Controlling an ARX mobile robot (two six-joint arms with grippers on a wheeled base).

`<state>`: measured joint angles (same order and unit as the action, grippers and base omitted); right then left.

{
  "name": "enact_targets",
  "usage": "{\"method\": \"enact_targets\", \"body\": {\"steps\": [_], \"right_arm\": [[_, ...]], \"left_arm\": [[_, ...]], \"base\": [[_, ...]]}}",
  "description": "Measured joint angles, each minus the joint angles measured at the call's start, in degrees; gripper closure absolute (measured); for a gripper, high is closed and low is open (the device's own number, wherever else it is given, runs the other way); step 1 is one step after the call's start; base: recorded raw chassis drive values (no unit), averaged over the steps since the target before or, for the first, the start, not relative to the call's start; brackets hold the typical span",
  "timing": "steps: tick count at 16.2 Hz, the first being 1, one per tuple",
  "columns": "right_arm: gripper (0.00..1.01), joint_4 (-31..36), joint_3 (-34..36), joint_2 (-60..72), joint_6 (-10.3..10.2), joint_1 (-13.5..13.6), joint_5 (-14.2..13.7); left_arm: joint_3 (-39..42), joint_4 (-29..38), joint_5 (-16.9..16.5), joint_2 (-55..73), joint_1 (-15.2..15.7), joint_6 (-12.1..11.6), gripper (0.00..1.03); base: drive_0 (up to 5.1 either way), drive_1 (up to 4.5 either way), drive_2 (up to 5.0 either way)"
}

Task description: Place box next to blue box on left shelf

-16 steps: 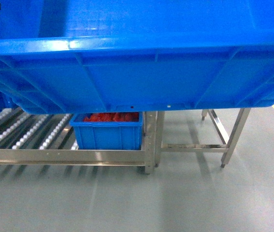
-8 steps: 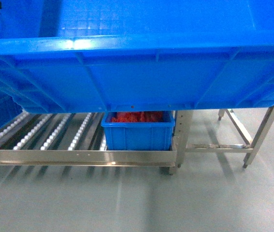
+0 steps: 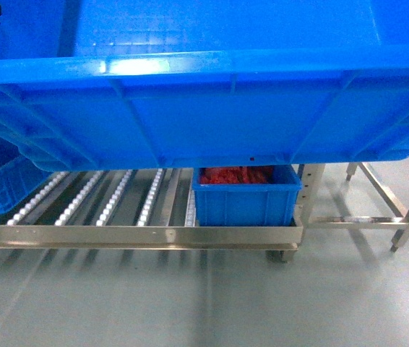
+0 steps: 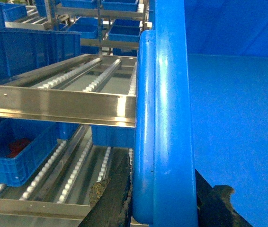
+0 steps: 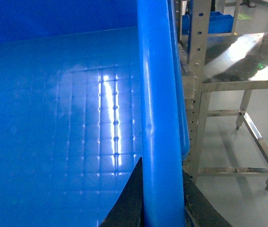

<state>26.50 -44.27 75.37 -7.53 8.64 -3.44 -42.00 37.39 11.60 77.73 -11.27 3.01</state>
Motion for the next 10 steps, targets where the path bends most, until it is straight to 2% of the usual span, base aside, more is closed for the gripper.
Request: {"method": "enact_targets", "body": {"steps": [10], "right_arm": [[0.94,-0.02,0.0,0.0,-0.02,0.0,0.0]], "left_arm": [[0.0,0.07,0.0,0.0,0.0,0.0,0.83]], "base": [[-5.0,2.44,2.4]]}}
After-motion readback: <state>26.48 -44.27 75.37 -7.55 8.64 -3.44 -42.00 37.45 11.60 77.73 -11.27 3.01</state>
